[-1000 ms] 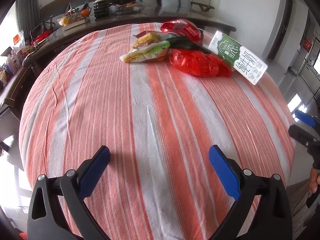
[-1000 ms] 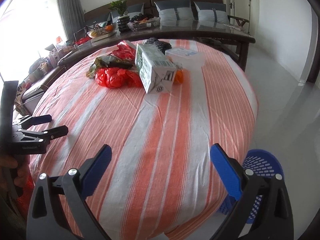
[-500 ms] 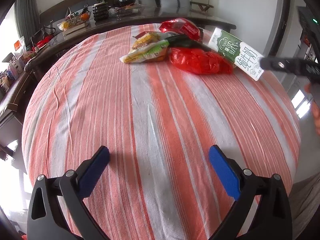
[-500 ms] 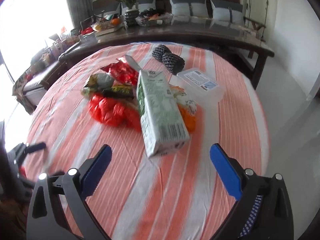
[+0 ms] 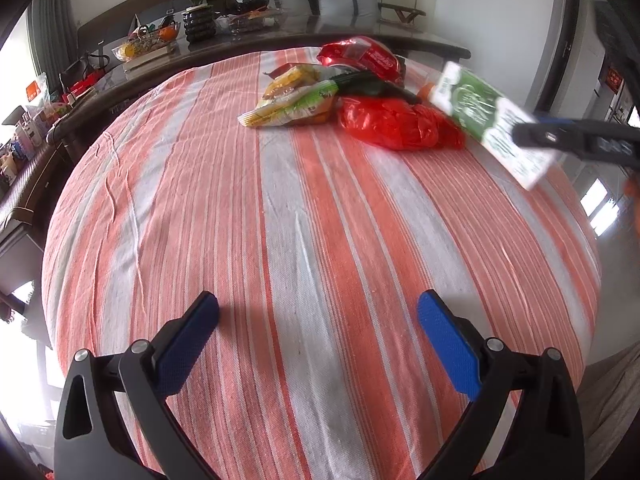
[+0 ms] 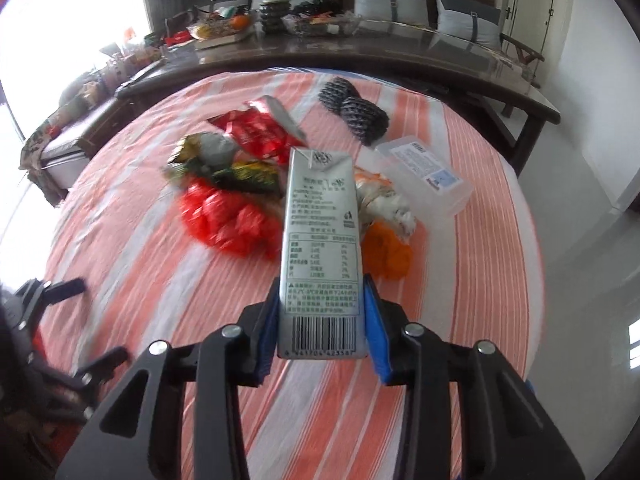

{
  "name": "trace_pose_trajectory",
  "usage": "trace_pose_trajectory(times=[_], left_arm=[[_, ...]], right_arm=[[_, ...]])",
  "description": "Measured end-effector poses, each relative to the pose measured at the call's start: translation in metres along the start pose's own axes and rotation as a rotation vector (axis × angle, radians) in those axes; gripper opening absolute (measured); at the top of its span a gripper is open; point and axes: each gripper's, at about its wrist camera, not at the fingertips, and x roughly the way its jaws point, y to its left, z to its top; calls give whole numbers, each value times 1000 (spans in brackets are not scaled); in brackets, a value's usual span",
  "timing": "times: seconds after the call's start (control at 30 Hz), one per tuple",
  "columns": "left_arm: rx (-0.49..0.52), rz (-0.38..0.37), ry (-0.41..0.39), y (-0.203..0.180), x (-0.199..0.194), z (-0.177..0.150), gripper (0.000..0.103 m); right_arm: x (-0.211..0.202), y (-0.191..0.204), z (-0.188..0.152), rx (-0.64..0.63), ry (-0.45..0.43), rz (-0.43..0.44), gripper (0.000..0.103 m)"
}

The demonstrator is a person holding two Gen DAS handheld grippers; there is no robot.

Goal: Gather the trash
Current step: 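Grasp the green-and-white milk carton with the right tool and lift it, then grasp the red plastic bag with the left tool while the right tool holds the carton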

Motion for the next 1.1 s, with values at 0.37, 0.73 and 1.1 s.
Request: trace_pose_trajectory(times=[0.37,0.73,1.1], left_arm=[[-12,11,-1,1,1,2,98],[-2,6,-8,1,1,0,98],[-3,5,-6,1,1,0,98]], right_arm=[[-29,-3,-65,73,20,-11,38],[9,12,-75,136,-7,-26,90],[14,5,-75,108,-36,-65,92]])
